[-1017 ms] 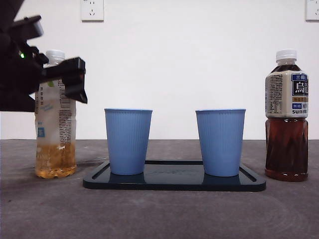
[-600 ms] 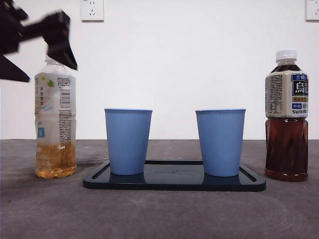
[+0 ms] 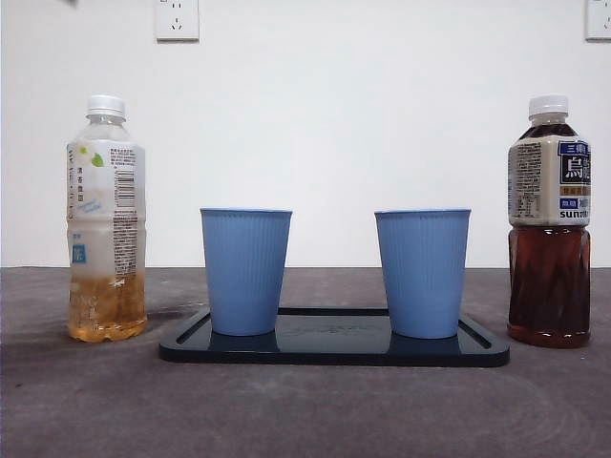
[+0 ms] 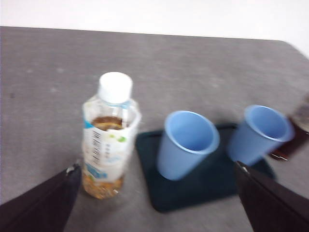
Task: Pour the drink into the cup
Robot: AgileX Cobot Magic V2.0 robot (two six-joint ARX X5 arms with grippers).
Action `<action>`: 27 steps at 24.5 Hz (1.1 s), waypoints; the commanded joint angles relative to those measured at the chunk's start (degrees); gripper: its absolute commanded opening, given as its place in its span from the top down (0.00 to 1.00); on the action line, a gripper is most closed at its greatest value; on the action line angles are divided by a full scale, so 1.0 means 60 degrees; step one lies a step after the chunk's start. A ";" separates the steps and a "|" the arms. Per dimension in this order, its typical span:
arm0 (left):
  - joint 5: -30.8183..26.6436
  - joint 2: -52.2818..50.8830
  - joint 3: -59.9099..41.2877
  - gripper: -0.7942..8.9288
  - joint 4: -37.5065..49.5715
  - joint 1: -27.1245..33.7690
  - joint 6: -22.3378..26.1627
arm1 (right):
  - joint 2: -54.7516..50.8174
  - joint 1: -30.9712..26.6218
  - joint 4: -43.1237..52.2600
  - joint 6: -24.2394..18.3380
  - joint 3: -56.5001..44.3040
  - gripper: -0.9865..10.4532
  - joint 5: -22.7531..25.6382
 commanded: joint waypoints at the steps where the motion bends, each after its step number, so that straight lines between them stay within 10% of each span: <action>1: 0.0568 -0.0175 0.0889 0.40 -0.0951 -0.0095 -0.0036 | 0.0044 0.0044 0.0058 -0.0291 0.0146 0.51 -0.0565; 13: 0.0860 -0.0295 0.2255 0.44 -0.2186 -0.0095 0.0000 | 0.0044 0.0044 0.0452 -0.0528 0.0146 0.51 -0.1002; 17: 0.0860 -0.0299 0.2255 0.91 -0.2215 -0.0091 0.0051 | 0.0044 0.0044 0.0481 -0.0506 0.0146 0.92 -0.1002; 27: 0.0860 -0.0299 0.2255 0.89 -0.2149 -0.0091 0.0051 | 0.0040 0.0044 0.0495 -0.0506 0.0146 0.90 -0.0998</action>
